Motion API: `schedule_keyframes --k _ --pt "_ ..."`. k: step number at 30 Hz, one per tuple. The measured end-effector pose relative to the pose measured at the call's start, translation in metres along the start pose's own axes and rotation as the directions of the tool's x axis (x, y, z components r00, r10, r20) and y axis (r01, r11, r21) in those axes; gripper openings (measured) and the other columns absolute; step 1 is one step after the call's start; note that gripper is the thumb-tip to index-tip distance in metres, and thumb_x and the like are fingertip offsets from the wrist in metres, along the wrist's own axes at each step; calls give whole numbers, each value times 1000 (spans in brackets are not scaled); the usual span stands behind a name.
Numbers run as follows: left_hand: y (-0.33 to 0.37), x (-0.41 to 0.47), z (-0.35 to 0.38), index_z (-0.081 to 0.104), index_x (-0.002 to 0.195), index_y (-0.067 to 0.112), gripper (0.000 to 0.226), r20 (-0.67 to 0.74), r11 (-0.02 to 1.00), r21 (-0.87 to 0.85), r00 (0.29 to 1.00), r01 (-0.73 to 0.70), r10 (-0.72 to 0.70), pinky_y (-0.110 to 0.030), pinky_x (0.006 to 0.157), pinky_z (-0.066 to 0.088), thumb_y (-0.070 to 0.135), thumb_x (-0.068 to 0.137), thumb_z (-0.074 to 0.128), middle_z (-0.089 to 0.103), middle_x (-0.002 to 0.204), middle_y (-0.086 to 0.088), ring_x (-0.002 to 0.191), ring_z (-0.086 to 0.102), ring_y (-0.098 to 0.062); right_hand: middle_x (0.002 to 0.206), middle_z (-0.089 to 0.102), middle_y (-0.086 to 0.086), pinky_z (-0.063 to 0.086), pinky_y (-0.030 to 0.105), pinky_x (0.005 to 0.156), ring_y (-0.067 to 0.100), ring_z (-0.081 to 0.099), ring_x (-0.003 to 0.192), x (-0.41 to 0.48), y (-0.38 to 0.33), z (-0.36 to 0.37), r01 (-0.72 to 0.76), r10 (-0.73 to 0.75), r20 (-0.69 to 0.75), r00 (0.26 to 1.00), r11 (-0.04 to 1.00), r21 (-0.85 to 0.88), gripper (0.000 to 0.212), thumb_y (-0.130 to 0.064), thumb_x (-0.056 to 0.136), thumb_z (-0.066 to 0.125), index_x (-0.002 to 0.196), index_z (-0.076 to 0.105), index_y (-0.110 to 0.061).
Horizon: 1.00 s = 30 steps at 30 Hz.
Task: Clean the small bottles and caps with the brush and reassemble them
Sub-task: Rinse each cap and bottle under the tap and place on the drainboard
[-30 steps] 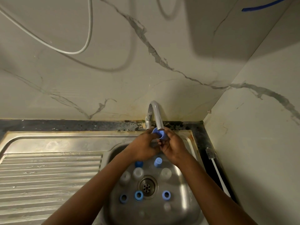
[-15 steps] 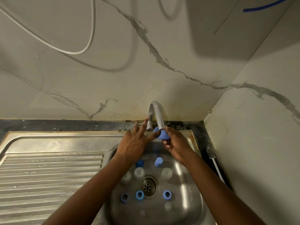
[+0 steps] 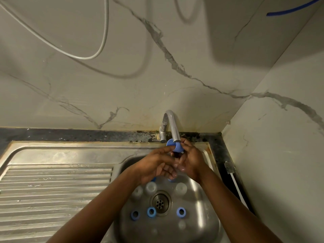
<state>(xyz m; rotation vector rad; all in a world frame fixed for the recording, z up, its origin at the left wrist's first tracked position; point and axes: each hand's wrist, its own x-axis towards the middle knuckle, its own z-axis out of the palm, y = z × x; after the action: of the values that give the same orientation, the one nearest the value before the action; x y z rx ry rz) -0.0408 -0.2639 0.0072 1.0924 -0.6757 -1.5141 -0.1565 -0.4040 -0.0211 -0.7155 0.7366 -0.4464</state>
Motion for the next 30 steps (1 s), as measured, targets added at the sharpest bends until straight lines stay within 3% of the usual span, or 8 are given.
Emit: schedule_keyframes --k 3,8,16,18,21,23,26,30 --pt "0 1 9 54 135 24 41 12 1000 -26 1000 13 -13 -41 76 62 1 102 59 72 107 -33 79 73 -34 113 71 22 62 35 70 28 74 90 -5 0 2 -29 23 100 995 998 63 29 -11 108 40 130 56 -2" --pt "-24 22 4 64 116 8 21 -215 875 483 970 6 112 -48 78 64 23 112 50 78 93 -21 72 75 -26 114 69 20 59 33 67 27 67 85 5 4 4 40 -36 44 998 995 -89 27 -17 104 55 127 58 -3" --pt "-13 21 -17 51 136 27 30 -71 -121 986 949 113 308 -41 82 56 40 111 39 71 103 -5 87 66 -25 85 70 11 50 22 54 12 61 63 5 -8 -4 -34 3 -84 996 925 -378 26 -26 104 60 117 72 -7" --pt "-14 23 -16 44 149 32 42 -136 12 990 940 139 314 -42 82 58 40 108 45 72 100 -4 84 66 -22 101 73 17 58 26 62 17 69 73 5 -12 -6 -19 11 -44 999 981 -195 23 -16 102 59 121 69 -5" --pt "-9 25 -8 52 141 26 37 -178 727 686 977 38 117 -42 79 65 22 105 58 78 98 -15 83 75 -28 109 75 21 62 32 68 25 72 77 1 -10 -6 -15 15 27 1000 1000 -20 32 -13 103 54 131 60 1" --pt "0 18 7 57 132 18 25 -89 951 309 996 33 -5 -41 74 63 16 108 58 76 103 -28 82 73 -37 116 73 22 63 36 71 28 75 85 -1 -8 -6 -19 18 75 997 1000 21 36 -13 106 51 139 54 -2" --pt "-1 16 19 53 137 18 28 -40 999 44 999 24 -22 -42 75 63 21 109 55 75 107 -31 83 73 -38 125 70 21 63 40 79 32 73 104 -4 -9 -4 -22 22 125 992 1000 -2 34 -13 105 51 138 57 -11" --pt "-12 20 11 56 129 17 22 -120 791 612 990 17 71 -43 78 65 18 108 55 78 95 -15 79 76 -25 123 67 25 62 38 85 30 72 102 4 -8 2 -32 29 125 992 999 20 41 -17 102 59 139 54 -1"
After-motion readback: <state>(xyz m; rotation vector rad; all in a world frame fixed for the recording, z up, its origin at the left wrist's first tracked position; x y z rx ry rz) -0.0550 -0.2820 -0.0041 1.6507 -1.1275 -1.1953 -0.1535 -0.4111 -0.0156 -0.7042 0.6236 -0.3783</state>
